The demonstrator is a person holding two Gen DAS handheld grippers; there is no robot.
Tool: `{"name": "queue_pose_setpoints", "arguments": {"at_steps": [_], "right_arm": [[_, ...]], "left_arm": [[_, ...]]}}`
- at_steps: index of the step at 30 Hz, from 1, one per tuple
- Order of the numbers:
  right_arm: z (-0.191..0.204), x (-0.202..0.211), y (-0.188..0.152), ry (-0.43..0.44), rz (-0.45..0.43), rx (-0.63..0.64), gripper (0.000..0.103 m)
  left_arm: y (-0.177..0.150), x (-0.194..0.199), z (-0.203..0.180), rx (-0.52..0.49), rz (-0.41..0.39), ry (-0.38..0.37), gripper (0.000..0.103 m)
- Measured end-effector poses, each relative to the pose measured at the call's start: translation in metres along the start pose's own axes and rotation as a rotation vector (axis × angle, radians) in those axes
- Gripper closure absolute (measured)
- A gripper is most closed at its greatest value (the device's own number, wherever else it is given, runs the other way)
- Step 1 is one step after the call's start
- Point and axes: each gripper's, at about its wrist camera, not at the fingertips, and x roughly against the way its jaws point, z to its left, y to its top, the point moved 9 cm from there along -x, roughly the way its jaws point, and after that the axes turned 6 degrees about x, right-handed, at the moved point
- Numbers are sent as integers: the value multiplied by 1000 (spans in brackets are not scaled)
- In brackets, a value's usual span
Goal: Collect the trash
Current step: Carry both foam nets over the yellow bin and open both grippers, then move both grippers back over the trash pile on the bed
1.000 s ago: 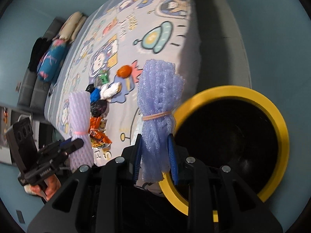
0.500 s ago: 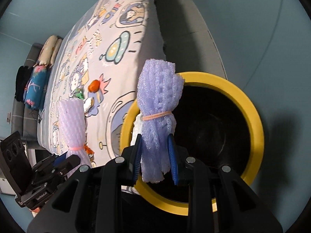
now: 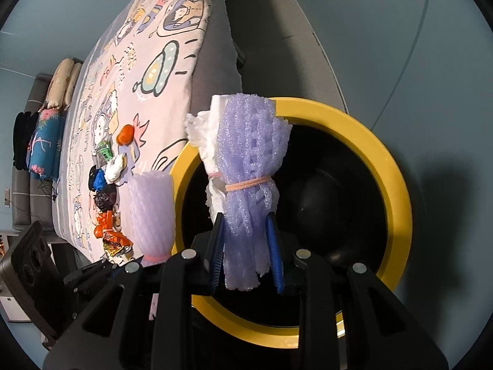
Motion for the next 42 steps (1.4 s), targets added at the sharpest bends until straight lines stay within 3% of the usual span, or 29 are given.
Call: {"name": "queue_pose_setpoints", "arguments": {"at_steps": [4, 11, 19, 27, 42], "right_arm": [[-4, 3, 4, -8, -14, -17, 73], [-10, 9, 7, -17, -32, -35, 65], [-3, 19, 11, -20, -61, -25, 62], [41, 22, 18, 0, -90, 68, 58], [151, -14, 15, 34, -16, 315, 52]], "left_arm": [[1, 7, -6, -17, -20, -14, 76], [2, 17, -2, 16, -45, -20, 50], [5, 37, 16, 54, -85, -7, 44], [7, 74, 58, 138, -165, 30, 38], [-12, 137, 160, 325, -274, 153, 26]]}}
